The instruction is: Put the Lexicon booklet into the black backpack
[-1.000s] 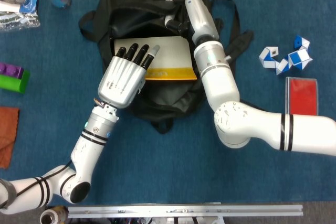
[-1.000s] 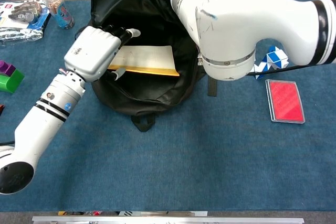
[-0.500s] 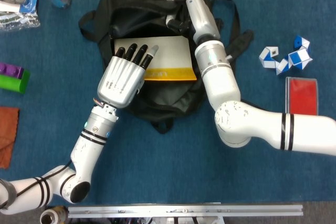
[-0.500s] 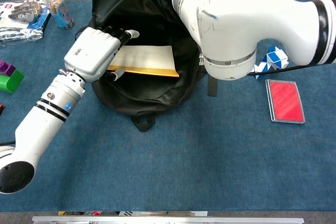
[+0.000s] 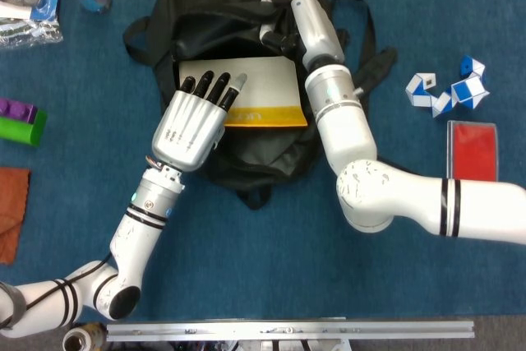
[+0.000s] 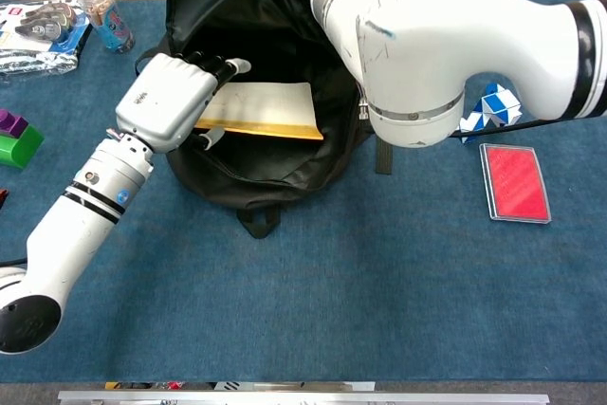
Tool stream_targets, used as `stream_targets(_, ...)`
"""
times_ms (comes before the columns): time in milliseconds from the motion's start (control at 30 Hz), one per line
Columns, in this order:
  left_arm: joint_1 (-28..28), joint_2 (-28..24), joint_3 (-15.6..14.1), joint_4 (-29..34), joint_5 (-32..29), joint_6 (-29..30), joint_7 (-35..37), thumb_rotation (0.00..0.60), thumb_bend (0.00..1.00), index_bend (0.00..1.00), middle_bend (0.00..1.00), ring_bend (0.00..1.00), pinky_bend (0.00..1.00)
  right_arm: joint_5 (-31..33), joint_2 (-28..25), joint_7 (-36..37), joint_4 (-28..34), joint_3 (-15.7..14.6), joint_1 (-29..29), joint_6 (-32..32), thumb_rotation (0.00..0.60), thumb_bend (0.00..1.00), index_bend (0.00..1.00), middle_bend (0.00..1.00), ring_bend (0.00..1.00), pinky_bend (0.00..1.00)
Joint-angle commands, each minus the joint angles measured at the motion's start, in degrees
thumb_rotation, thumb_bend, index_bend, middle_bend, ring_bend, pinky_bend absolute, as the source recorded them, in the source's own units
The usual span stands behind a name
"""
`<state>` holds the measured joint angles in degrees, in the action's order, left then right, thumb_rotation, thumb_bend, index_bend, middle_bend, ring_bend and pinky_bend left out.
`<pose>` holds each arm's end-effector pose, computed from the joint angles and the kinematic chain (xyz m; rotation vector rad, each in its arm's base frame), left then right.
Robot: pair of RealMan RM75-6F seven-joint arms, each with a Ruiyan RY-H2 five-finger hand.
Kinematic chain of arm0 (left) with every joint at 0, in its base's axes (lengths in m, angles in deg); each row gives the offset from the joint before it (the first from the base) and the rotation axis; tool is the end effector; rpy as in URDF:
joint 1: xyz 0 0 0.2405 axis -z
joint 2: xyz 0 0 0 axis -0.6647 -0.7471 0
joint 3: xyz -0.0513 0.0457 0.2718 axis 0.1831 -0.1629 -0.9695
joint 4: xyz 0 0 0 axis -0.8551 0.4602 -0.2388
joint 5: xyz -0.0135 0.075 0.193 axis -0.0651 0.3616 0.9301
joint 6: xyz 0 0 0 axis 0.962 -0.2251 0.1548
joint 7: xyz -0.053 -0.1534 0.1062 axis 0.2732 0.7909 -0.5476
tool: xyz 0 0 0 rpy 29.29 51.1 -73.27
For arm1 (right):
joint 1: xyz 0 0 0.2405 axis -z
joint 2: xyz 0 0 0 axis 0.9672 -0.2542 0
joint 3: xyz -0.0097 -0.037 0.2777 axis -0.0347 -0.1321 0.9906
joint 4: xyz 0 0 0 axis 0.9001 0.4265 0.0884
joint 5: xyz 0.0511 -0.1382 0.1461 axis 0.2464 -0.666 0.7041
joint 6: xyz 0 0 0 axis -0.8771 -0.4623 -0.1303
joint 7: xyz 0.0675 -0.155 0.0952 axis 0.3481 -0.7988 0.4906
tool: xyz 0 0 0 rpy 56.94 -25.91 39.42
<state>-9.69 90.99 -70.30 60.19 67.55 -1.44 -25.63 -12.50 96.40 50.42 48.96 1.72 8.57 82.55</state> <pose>-0.1455 0.3417 -0.0688 -1.7656 -0.4725 -0.9688 0.0290 -0.4547 -0.0554 1.1119 -1.9353 1.2666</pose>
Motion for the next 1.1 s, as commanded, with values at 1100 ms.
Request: stream_targets(1100, -2.43, -3.03, 0.09, 4.19, -1.43, 2.26, 0.0, 0.6, 0.25, 0.18, 0.27, 0.26, 0.4, -0.51, -1.2, 1.24, 1.51, -0.33, 1.18, -0.38, 0.6, 0.82, 0.83, 0.7, 0.67, 0.96)
